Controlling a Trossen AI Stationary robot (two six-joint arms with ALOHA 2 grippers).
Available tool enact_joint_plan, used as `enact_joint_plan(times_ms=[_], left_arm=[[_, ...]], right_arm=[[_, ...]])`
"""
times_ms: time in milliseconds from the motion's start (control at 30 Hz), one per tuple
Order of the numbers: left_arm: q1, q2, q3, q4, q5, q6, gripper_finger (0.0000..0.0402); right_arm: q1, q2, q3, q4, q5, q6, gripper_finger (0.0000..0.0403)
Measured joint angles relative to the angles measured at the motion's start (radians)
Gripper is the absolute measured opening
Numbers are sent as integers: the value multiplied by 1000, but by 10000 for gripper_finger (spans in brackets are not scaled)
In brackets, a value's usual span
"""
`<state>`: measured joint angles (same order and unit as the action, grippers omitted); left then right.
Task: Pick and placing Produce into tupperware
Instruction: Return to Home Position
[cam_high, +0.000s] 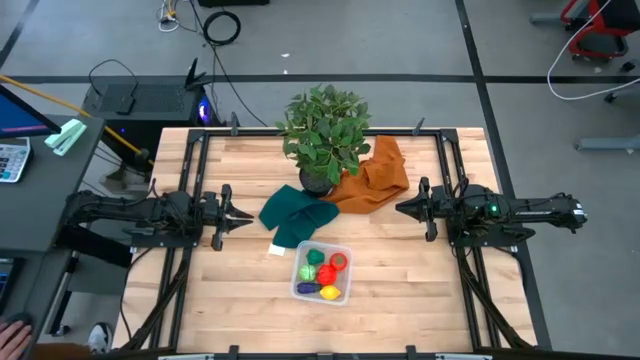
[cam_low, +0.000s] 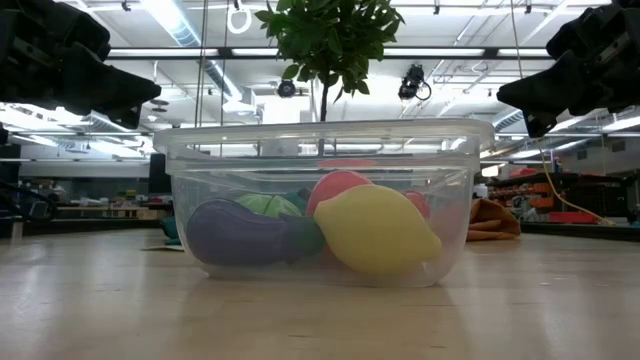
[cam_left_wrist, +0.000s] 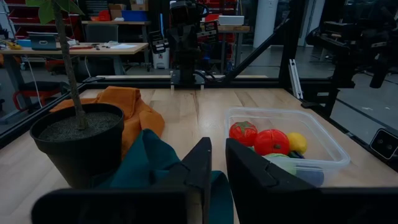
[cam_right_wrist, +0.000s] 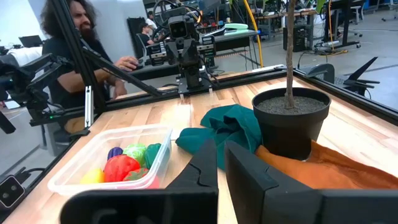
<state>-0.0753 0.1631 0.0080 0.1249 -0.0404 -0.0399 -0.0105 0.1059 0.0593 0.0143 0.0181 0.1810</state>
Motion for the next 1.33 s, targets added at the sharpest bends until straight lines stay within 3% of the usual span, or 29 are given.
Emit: enact_joint_plan(times_ms=[1333], left_arm=[[0,0,0,0,0,0,62]], right_arm=[[0,0,0,0,0,0,0]])
